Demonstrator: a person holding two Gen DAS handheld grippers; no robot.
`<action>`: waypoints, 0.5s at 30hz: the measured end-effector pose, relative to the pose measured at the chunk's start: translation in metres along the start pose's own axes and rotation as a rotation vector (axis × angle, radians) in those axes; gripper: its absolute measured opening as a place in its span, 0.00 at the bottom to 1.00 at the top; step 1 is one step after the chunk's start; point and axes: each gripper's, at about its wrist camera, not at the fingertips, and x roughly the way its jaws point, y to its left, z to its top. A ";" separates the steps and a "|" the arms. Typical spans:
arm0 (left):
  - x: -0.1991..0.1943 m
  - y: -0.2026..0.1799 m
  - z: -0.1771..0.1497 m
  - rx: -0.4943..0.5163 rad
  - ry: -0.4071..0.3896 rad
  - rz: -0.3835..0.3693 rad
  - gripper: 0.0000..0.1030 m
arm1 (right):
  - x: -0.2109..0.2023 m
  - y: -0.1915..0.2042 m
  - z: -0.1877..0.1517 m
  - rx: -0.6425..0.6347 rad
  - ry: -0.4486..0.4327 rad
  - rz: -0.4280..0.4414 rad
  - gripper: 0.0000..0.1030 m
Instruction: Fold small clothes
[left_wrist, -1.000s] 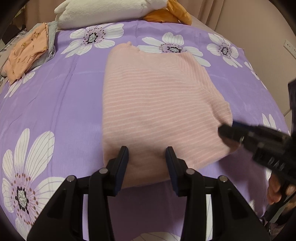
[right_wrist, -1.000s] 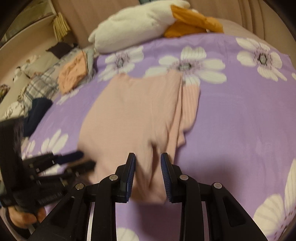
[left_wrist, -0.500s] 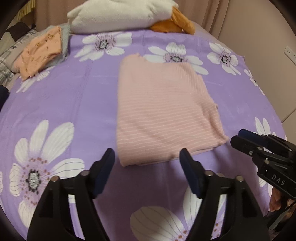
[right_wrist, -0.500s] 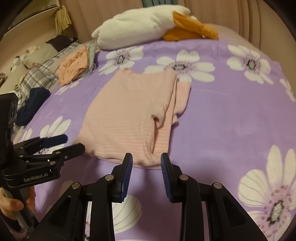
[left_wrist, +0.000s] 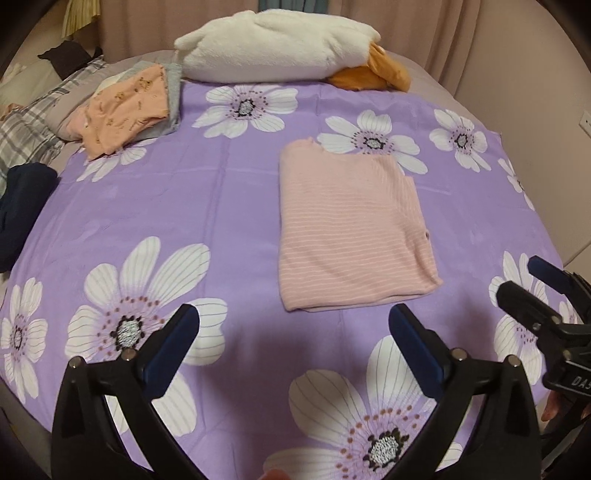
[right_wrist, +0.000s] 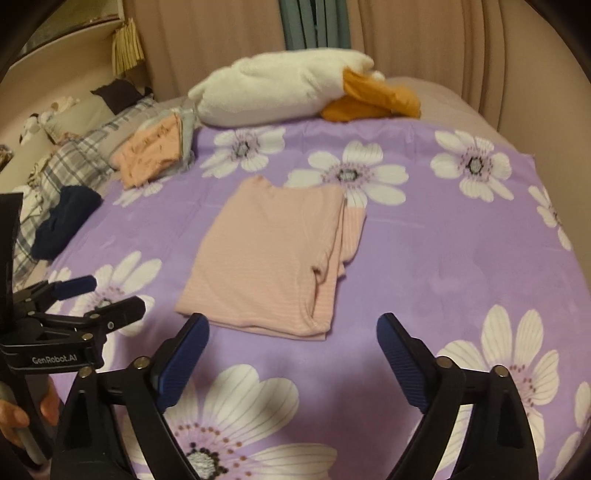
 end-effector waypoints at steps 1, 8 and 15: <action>-0.003 0.001 -0.001 -0.014 0.003 -0.005 1.00 | -0.004 0.001 0.001 0.003 -0.011 0.002 0.94; -0.011 -0.004 -0.008 -0.002 0.002 0.061 1.00 | 0.002 0.011 -0.006 -0.015 -0.011 -0.052 0.95; -0.019 -0.002 -0.011 0.000 -0.006 0.061 1.00 | -0.002 0.016 -0.007 -0.020 -0.020 -0.047 0.95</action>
